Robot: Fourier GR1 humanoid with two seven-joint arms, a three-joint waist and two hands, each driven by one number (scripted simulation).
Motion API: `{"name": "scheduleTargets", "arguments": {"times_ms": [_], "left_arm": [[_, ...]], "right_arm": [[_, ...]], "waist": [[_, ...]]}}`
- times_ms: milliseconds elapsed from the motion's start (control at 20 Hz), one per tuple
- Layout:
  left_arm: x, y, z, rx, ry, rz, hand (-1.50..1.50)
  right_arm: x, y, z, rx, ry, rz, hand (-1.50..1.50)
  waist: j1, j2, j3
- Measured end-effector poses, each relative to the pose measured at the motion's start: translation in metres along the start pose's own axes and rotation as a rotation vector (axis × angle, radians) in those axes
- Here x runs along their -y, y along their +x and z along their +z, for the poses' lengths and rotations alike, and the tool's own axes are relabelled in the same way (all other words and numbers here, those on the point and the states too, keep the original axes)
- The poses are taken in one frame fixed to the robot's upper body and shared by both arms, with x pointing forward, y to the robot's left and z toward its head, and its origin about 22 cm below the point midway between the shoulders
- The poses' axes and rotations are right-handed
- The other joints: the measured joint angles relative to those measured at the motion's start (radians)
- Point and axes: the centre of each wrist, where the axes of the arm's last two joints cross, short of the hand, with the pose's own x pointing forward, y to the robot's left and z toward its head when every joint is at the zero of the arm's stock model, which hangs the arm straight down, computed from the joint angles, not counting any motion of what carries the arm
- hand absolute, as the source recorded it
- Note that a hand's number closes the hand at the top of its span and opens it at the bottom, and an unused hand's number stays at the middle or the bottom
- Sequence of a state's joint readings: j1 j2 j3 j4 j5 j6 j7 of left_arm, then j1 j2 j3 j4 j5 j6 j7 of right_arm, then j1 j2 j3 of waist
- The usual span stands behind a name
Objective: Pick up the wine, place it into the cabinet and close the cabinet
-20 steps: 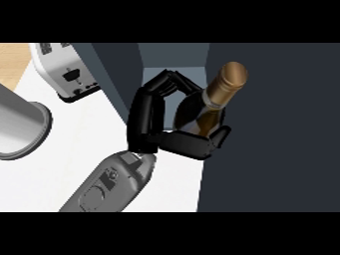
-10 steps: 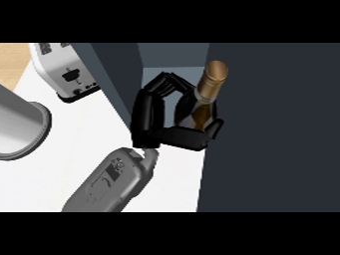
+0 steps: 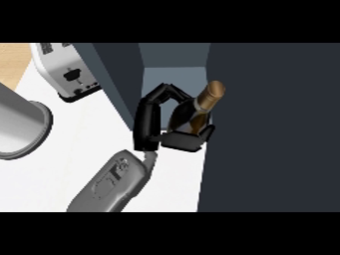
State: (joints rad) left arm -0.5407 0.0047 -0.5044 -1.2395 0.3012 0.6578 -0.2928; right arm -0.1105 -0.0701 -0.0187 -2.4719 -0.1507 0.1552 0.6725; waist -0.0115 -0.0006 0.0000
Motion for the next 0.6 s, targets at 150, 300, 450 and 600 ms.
{"name": "scheduleTargets", "arguments": {"times_ms": [150, 300, 450, 600], "left_arm": [[-0.003, -0.009, 0.002, 0.010, 0.017, -0.017, 1.50], [-0.008, -0.018, -0.008, 0.018, 0.039, -0.028, 1.50], [-0.016, -0.022, -0.017, 0.019, 0.056, -0.021, 1.50], [-0.025, -0.026, -0.027, 0.020, 0.071, -0.016, 1.50]], "right_arm": [[0.000, -0.002, 0.000, -0.002, -0.002, -0.004, -1.50], [0.000, -0.004, 0.001, 0.005, 0.005, 0.001, -1.50], [0.000, -0.004, 0.002, 0.001, 0.004, -0.002, -1.50], [-0.003, -0.003, 0.000, 0.002, 0.012, -0.015, -1.50]], "waist": [[-0.001, 0.000, 0.000], [-0.003, 0.001, 0.000], [-0.002, 0.001, 0.000], [-0.001, 0.001, 0.000]]}}
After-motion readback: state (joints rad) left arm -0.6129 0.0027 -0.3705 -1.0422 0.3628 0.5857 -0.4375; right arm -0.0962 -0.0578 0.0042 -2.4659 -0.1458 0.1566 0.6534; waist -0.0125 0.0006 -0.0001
